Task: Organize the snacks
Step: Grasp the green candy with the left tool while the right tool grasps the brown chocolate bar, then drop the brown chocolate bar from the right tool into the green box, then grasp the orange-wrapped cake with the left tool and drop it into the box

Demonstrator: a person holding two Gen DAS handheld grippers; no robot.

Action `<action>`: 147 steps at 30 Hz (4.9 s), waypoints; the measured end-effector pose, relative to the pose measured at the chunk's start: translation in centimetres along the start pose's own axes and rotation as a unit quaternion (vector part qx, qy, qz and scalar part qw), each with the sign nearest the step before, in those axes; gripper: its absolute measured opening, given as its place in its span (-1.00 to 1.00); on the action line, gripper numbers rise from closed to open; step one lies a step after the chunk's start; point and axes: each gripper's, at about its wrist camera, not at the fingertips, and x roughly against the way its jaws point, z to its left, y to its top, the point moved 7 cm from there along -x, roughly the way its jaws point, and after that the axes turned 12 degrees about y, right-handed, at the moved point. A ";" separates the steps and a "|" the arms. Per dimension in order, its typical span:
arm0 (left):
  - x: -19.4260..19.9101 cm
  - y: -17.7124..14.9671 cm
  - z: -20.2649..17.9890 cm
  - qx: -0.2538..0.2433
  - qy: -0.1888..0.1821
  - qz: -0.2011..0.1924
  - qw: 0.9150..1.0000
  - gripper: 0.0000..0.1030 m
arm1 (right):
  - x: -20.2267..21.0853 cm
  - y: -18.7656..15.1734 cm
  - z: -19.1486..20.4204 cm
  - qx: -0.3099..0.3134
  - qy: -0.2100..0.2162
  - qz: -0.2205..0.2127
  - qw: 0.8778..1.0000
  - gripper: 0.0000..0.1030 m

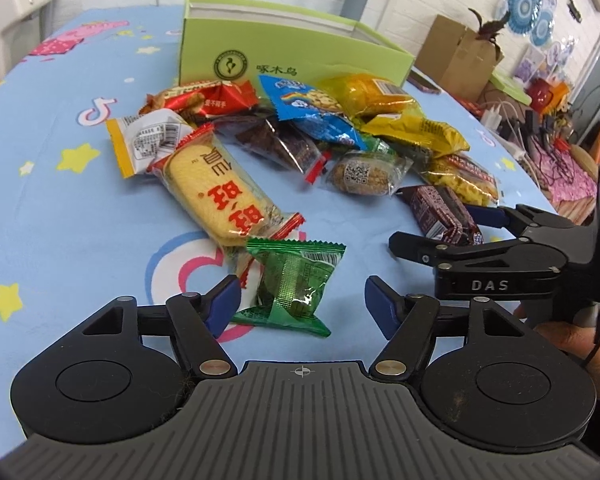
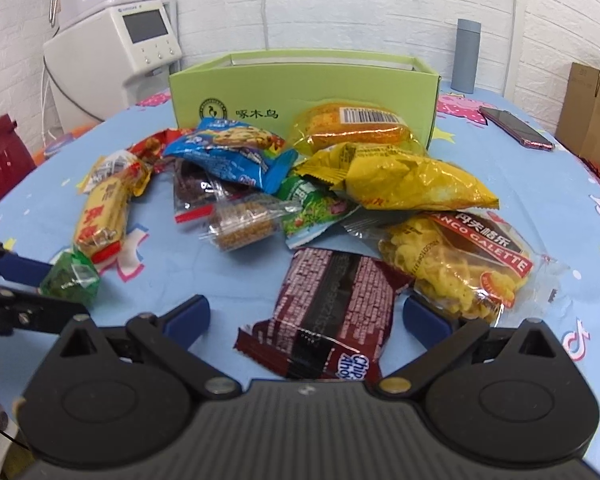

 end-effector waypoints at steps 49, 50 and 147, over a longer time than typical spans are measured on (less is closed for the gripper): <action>-1.2 21.3 2.2 -0.034 0.006 -0.113 0.993 -0.81 | -0.6 16.4 0.4 0.064 0.145 -0.075 0.985 0.10; -2.2 22.8 2.4 -0.033 0.012 -0.111 0.993 -0.80 | -1.9 18.1 -0.4 0.070 0.135 -0.073 0.986 0.11; -7.2 20.6 -5.9 0.007 -0.095 -0.019 0.995 0.46 | -1.6 12.3 -9.3 0.021 0.127 -0.031 0.991 0.81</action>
